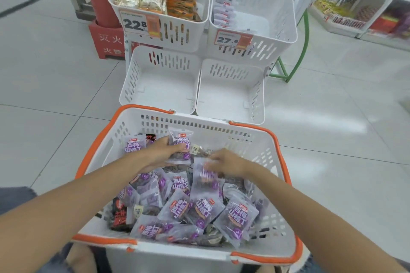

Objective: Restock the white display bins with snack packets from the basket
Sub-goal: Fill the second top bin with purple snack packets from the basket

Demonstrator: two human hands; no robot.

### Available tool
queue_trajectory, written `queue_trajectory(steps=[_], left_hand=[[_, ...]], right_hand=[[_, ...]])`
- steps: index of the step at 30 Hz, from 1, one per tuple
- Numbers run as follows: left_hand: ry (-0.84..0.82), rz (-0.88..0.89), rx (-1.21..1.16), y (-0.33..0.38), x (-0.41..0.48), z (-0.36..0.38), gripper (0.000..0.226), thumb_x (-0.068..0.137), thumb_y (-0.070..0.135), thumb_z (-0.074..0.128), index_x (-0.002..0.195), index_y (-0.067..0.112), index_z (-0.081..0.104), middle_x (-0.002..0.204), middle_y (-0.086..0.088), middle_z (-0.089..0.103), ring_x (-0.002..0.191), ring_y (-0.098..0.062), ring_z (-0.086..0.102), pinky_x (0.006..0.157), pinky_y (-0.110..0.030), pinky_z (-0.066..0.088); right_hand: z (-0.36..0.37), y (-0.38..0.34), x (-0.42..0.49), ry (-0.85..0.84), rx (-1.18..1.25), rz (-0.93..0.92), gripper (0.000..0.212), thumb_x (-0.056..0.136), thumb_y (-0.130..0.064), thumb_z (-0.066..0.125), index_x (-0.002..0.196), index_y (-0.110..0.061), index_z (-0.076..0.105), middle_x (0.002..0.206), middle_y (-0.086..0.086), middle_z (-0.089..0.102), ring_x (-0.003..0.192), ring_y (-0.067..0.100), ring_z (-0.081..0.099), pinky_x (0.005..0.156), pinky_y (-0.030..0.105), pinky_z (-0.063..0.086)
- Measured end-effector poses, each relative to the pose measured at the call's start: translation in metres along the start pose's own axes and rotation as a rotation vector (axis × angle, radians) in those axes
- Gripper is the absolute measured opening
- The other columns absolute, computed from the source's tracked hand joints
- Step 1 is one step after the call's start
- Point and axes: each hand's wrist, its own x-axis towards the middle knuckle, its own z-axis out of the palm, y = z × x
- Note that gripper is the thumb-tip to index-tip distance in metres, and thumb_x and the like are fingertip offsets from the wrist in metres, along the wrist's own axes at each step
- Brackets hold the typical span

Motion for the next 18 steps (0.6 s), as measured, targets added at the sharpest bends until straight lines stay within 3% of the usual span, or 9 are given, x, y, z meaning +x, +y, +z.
queue_trajectory(steps=[2,3,5,8,10,12,14,15,18], left_hand=[[-0.098,-0.02,-0.008,0.003,-0.004,0.004,0.057,0.082,0.047,0.068,0.117,0.008,0.045,0.136,0.005,0.048,0.121,-0.014,0.053,0.105,-0.039,0.046],[-0.155,-0.03,-0.014,0.005,-0.006,0.009,0.057,0.081,0.046,0.07,0.118,0.011,0.044,0.136,0.001,0.051,0.121,-0.014,0.054,0.104,-0.038,0.048],[-0.194,-0.05,-0.052,0.008,-0.009,0.019,0.046,0.083,0.03,0.075,0.115,0.015,0.044,0.123,0.007,0.053,0.111,-0.013,0.061,0.097,-0.038,0.054],[-0.128,-0.049,-0.102,0.003,-0.006,0.024,0.036,0.086,0.012,0.072,0.11,0.018,0.045,0.105,0.017,0.047,0.1,-0.01,0.064,0.095,-0.042,0.055],[-0.083,-0.045,-0.126,-0.001,-0.004,0.017,0.046,0.086,0.011,0.072,0.121,0.014,0.043,0.12,0.015,0.046,0.098,-0.009,0.065,0.093,-0.041,0.056],[-0.032,-0.055,-0.171,-0.004,-0.004,0.011,0.061,0.083,0.011,0.075,0.133,0.014,0.041,0.146,0.01,0.035,0.103,-0.011,0.064,0.085,-0.036,0.059],[-0.002,-0.053,-0.216,-0.005,-0.004,0.009,0.076,0.082,0.011,0.076,0.145,0.015,0.033,0.159,0.005,0.021,0.105,-0.013,0.062,0.078,-0.031,0.06],[0.005,-0.064,-0.247,-0.005,-0.004,0.009,0.085,0.082,0.01,0.077,0.151,0.015,0.028,0.161,0.004,0.018,0.106,-0.014,0.061,0.077,-0.031,0.06],[-0.008,-0.087,-0.269,-0.005,-0.002,0.009,0.079,0.083,0.009,0.075,0.148,0.013,0.031,0.15,-0.007,0.038,0.104,-0.02,0.064,0.083,-0.037,0.06]], right_hand=[[-0.019,-0.01,0.001,0.166,0.116,-0.056,0.032,0.095,-0.026,0.06,0.065,-0.016,0.059,0.051,-0.009,0.051,0.045,0.006,0.042,0.05,0.019,0.037],[-0.025,-0.015,0.003,0.215,0.18,-0.081,0.026,0.095,-0.024,0.062,0.071,-0.015,0.066,0.056,-0.01,0.06,0.048,0.006,0.052,0.053,0.02,0.045],[-0.029,-0.025,0.008,0.239,0.351,-0.112,0.018,0.093,-0.025,0.064,0.089,-0.012,0.074,0.081,-0.004,0.073,0.071,0.014,0.069,0.074,0.03,0.058],[-0.026,-0.026,0.012,0.215,0.488,-0.049,0.033,0.095,-0.044,0.056,0.099,-0.016,0.072,0.103,0.0,0.072,0.097,0.018,0.068,0.093,0.035,0.054],[-0.024,-0.017,0.008,0.162,0.386,0.046,0.047,0.092,-0.054,0.053,0.119,-0.017,0.064,0.117,0.003,0.066,0.106,0.019,0.064,0.098,0.035,0.05],[-0.012,-0.001,0.005,-0.042,0.115,0.134,0.055,0.085,-0.062,0.058,0.121,-0.021,0.063,0.128,-0.001,0.06,0.115,0.017,0.056,0.103,0.036,0.042],[0.01,0.01,0.005,-0.296,-0.149,0.172,0.041,0.083,-0.053,0.068,0.108,-0.021,0.068,0.121,-0.002,0.062,0.113,0.019,0.056,0.1,0.037,0.039],[0.019,0.013,0.006,-0.331,-0.215,0.154,0.031,0.083,-0.04,0.073,0.103,-0.017,0.068,0.113,-0.001,0.064,0.107,0.02,0.058,0.096,0.036,0.041],[0.02,0.01,0.007,-0.14,-0.086,0.059,0.006,0.09,-0.012,0.063,0.095,-0.009,0.065,0.094,0.002,0.065,0.079,0.015,0.058,0.075,0.028,0.05]])
